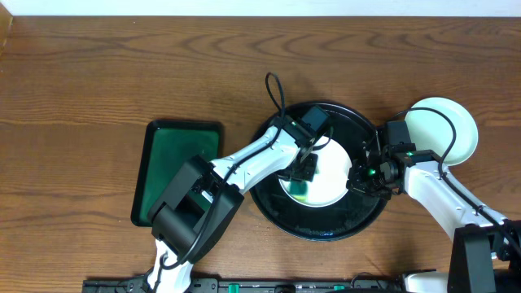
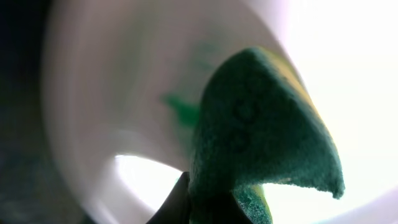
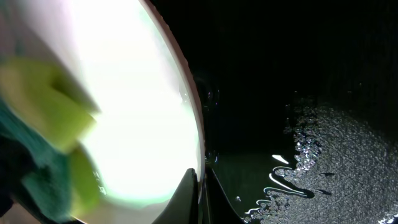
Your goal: Clean dirty plates on tray and stack at the side
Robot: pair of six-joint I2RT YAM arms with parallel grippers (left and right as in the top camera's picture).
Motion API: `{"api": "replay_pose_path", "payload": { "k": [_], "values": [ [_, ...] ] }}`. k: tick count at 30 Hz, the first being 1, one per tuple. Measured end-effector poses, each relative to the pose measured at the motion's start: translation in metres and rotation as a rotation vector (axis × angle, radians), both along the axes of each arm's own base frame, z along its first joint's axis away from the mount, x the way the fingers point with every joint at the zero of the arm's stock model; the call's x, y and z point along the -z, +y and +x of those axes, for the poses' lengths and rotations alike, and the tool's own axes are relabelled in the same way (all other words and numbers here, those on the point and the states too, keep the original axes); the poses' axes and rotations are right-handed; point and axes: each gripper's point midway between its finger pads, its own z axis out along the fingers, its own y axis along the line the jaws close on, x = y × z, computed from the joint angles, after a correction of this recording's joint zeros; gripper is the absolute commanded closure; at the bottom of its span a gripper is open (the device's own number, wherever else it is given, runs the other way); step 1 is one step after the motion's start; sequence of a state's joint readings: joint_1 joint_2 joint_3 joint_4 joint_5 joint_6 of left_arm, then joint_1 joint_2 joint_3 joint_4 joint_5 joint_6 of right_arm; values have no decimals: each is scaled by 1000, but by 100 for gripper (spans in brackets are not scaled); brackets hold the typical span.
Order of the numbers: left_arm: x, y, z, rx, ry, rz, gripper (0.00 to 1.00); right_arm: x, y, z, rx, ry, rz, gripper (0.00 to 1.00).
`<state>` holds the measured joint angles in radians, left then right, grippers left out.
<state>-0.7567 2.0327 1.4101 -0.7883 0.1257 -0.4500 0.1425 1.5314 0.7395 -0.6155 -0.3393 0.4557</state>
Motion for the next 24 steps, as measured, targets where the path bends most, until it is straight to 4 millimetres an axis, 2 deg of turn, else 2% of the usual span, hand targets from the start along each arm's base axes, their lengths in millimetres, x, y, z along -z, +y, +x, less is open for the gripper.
{"api": "replay_pose_path", "payload": {
  "k": [4, 10, 17, 24],
  "values": [
    [-4, 23, 20, -24, -113, 135, 93, 0, 0, 0, 0, 0, 0, 99],
    [-6, 29, 37, -34, -209, 198, 92, -2, 5, 1, -5, -3, 31, 99],
    [-7, 14, 51, 93, -269, 156, 93, -2, 5, 1, -5, -3, 32, 99],
    [-8, -9, 41, 252, -287, 129, 93, -2, 4, 1, -4, -3, 27, 99]
  ]
}}
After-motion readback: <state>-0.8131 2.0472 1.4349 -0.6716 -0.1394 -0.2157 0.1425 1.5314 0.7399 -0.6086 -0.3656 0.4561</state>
